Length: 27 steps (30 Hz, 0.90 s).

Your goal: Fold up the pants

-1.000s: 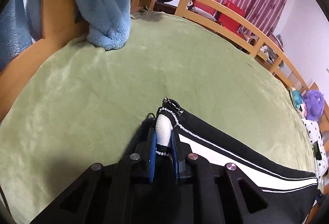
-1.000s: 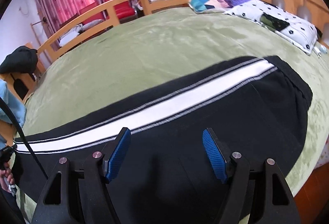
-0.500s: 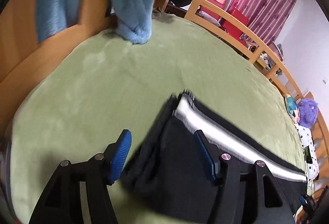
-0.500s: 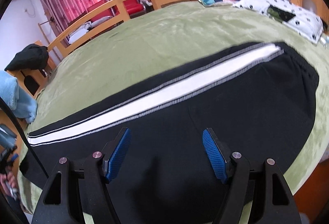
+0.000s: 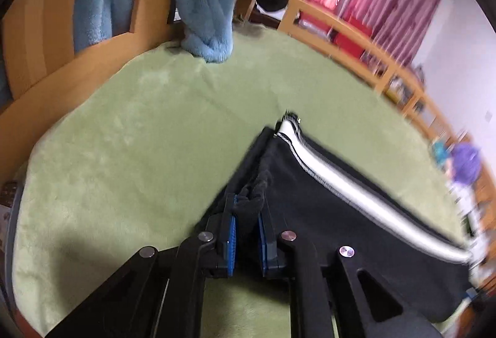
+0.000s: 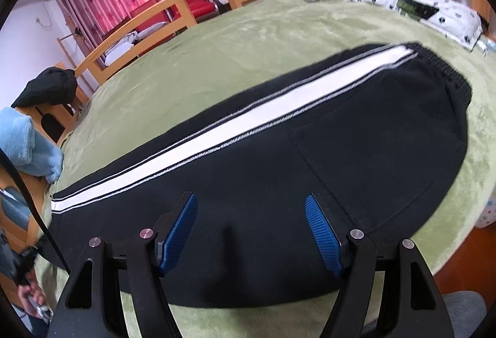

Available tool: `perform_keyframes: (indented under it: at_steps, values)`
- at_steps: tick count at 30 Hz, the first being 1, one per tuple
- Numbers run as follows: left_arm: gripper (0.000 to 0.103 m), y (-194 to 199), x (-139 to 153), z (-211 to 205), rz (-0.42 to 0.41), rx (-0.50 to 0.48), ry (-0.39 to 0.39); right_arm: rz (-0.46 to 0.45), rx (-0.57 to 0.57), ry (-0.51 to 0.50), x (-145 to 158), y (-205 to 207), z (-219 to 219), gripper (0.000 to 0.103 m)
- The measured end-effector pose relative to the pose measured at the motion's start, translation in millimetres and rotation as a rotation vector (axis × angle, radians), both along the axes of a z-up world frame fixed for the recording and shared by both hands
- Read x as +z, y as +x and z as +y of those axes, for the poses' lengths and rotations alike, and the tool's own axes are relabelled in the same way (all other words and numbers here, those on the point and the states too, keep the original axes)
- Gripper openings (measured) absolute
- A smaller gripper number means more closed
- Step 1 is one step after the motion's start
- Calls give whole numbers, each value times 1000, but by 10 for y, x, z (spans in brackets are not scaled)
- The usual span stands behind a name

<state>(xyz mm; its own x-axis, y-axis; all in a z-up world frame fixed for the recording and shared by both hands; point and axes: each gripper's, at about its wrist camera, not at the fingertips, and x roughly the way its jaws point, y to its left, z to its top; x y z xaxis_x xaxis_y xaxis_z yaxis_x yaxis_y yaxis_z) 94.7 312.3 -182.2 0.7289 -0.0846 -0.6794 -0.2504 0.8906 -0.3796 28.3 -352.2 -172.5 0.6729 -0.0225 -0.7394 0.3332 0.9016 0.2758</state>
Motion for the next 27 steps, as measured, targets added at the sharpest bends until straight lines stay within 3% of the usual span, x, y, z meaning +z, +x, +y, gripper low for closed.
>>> perform_keyframes:
  at_steps: [1, 4, 7, 8, 9, 10, 12, 15, 17, 19, 20, 23, 25, 27]
  values:
    - [12, 18, -43, 42, 10, 18, -29, -10, -3, -16, 40, -40, 5, 72]
    - [15, 118, -323, 5, 125, 68, -17, -10, -10, -25, 57, -105, 10, 72]
    - [23, 61, -361, -23, 139, 77, -29, 38, -2, 6, -10, -96, 24, 72]
    - [32, 13, -322, -16, 138, 73, -56, 43, 4, 10, -20, -100, 34, 72]
    - [56, -25, -308, -5, 135, 76, -79, 46, 8, 6, -26, -109, 56, 72]
    - [68, -62, -306, 5, 132, 89, -99, 47, 11, -5, -18, -121, 83, 72]
    - [71, -104, -345, -12, 88, 70, -135, 43, 23, -23, 1, -142, 128, 72]
    - [70, 49, -557, -91, 159, 57, -129, 49, 35, -18, -25, -141, 191, 72]
    - [70, 121, -617, -110, 148, 63, -139, 71, 47, 3, -68, -129, 211, 72]
    - [61, 181, -603, -115, 129, 72, -120, 79, 54, 11, -76, -141, 243, 72]
    - [43, 195, -604, -109, 129, 70, -115, 78, 56, 8, -67, -155, 258, 72]
    - [21, 229, -637, 7, 102, 24, -207, 77, 49, -6, -39, -206, 267, 72]
    - [20, 200, -596, 55, 84, 19, -251, 72, 35, -4, -20, -248, 246, 72]
    - [19, 187, -484, 19, 71, 17, -215, 70, 24, 5, -11, -273, 208, 72]
